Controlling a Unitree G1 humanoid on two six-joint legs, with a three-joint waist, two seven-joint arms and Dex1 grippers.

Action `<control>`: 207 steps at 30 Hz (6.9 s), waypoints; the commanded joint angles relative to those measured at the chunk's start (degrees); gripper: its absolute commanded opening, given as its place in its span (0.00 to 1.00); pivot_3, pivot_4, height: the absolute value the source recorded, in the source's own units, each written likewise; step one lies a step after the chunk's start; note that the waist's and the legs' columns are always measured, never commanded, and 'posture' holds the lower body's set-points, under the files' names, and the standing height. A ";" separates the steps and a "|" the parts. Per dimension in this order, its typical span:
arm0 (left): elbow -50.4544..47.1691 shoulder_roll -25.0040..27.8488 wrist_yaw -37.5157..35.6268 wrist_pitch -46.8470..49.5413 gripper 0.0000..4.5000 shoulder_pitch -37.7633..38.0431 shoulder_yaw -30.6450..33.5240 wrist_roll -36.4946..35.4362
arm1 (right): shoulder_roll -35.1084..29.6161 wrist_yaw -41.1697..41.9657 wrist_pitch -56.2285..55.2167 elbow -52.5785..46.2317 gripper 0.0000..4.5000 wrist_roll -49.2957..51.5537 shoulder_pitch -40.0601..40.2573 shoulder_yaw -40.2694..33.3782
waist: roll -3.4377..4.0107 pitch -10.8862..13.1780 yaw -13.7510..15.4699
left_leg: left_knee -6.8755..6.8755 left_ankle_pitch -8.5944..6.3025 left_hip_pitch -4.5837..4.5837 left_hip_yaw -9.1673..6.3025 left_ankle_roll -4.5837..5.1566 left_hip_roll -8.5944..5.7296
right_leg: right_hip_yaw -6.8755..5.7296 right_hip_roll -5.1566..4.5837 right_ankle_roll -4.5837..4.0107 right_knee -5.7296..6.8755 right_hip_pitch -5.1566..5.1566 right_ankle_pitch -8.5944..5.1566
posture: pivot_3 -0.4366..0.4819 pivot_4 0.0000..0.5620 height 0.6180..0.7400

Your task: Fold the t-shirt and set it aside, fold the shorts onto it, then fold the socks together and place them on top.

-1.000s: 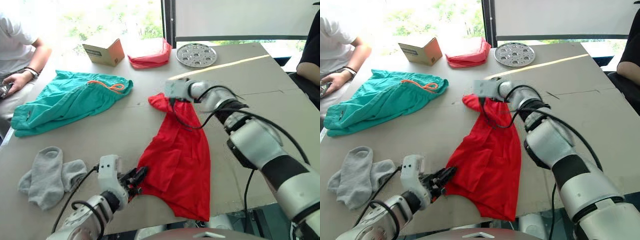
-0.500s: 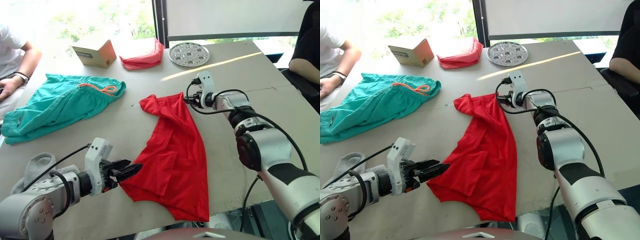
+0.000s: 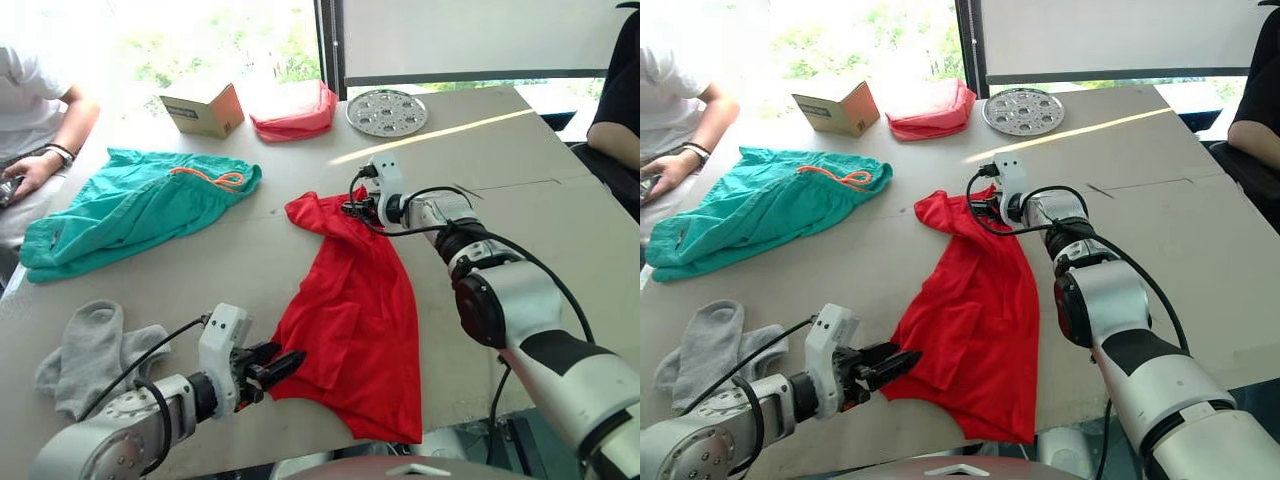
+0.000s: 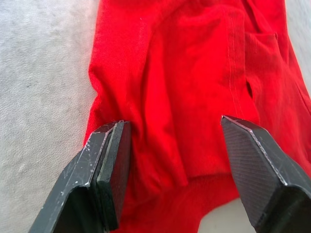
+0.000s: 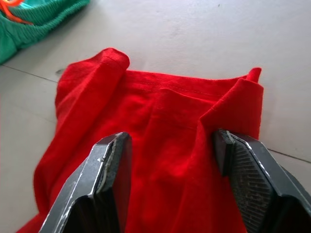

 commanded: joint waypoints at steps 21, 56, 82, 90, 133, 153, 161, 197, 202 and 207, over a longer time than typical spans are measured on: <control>0.66 -7.71 6.95 -15.47 0.00 22.36 -5.96 0.86 | -5.31 -8.81 -8.96 -2.17 0.06 -0.33 2.24 -1.37 | 0.24 -0.31 -0.94 | -0.41 -0.01 0.12 0.20 0.02 0.11 | 0.41 0.19 -0.14 -0.45 -0.04 -0.09 | 0.48 0.27 1.00; 9.53 12.58 -15.61 -39.98 0.51 17.73 8.31 -10.58 | -0.20 -4.42 -8.42 -5.54 0.00 -7.56 3.49 8.46 | 0.30 -0.09 -1.44 | -0.69 -0.04 -0.01 0.00 0.06 0.12 | 0.18 0.19 -0.20 -0.48 -0.29 -0.12 | 0.48 0.27 1.00; 10.84 17.15 -6.82 -33.22 1.00 -0.05 -6.81 -7.58 | -9.37 -3.34 -16.91 -4.49 0.21 -11.43 3.75 11.25 | 0.09 -0.20 -1.66 | -0.67 -0.03 -0.01 0.07 0.04 0.12 | 0.32 0.29 -0.19 -0.45 -0.34 -0.11 | 0.48 0.27 1.00; 12.37 22.24 -16.04 -36.26 1.00 -1.75 -7.18 -5.67 | -20.45 22.01 -1.87 -52.47 0.99 2.83 23.10 9.62 | -0.07 -0.25 -0.20 | -0.60 -0.03 -0.12 -0.06 0.04 0.13 | 0.19 0.23 -0.19 -0.49 -0.32 -0.11 | 0.48 0.27 1.00; 39.10 23.76 -38.99 -82.43 0.84 -6.38 -28.19 33.75 | -46.02 31.79 -27.26 -98.18 0.50 0.45 85.88 15.31 | -0.85 0.31 3.40 | 0.09 -0.23 0.17 -0.09 0.31 0.10 | -0.30 0.11 -0.16 -0.59 0.45 -0.11 | 0.48 0.27 1.00; 8.32 33.76 -38.07 -50.79 0.02 16.31 -12.58 -3.00 | -61.17 41.37 2.66 -110.62 0.00 30.43 89.03 -6.82 | -0.69 0.70 4.19 | 0.20 -0.55 0.05 -0.32 0.80 0.17 | -0.41 0.06 -0.15 -0.66 0.48 -0.13 | 0.48 0.27 1.00; 16.93 35.98 -34.30 -38.25 0.02 5.07 -3.06 -17.32 | -57.79 33.01 9.94 -106.82 0.00 33.85 71.74 -2.55 | -0.81 0.77 3.21 | 0.23 -0.38 0.09 -0.25 0.51 0.15 | -0.59 0.12 -0.14 -0.65 0.53 -0.13 | 0.48 0.27 1.00; 74.05 15.18 -31.64 -46.23 0.90 -58.16 -14.88 17.19 | -19.82 6.64 -19.98 -11.85 0.67 -5.02 -0.52 13.32 | -1.09 0.76 -3.34 | 0.31 0.01 -0.49 -0.74 -0.12 -0.30 | -0.27 -0.04 -0.21 0.50 -1.01 0.06 | 0.48 0.27 1.00; 40.29 11.77 -18.57 -32.77 0.99 -40.59 -4.21 5.62 | -19.08 3.50 -2.05 -45.00 0.67 3.43 16.29 4.97 | -1.09 0.67 -2.81 | 0.42 0.00 -0.66 -1.28 -0.15 -0.33 | -0.33 0.03 -0.21 0.66 -1.11 0.06 | 0.48 0.27 1.00; 26.35 8.37 -8.64 -26.30 0.99 -34.18 0.32 -0.73 | -15.93 -1.58 9.00 -65.53 0.67 6.44 27.48 3.41 | -1.05 0.68 -1.12 | 0.53 0.00 -0.89 -1.36 -0.13 -0.67 | -0.24 -0.08 -0.07 0.45 -1.09 0.16 | 0.48 0.27 1.00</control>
